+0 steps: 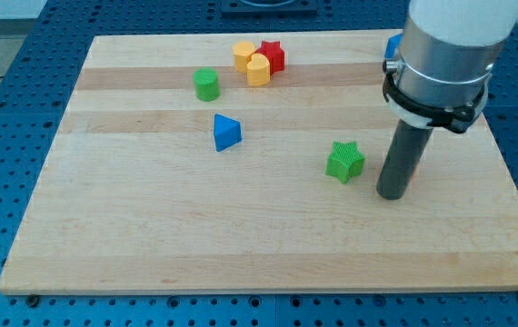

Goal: Push the red circle into the yellow heart

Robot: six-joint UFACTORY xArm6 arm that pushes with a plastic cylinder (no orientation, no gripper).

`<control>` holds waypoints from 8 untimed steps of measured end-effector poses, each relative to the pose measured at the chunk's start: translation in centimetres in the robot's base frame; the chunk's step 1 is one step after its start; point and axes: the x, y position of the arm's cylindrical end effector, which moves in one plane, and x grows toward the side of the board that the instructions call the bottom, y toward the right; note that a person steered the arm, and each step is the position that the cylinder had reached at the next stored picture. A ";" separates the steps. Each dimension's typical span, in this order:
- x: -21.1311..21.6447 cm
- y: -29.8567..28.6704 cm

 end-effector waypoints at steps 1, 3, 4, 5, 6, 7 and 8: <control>-0.6 3.8; -10.6 3.0; -6.1 8.6; -0.1 6.8; -2.5 1.3; -5.9 1.3; -9.7 1.1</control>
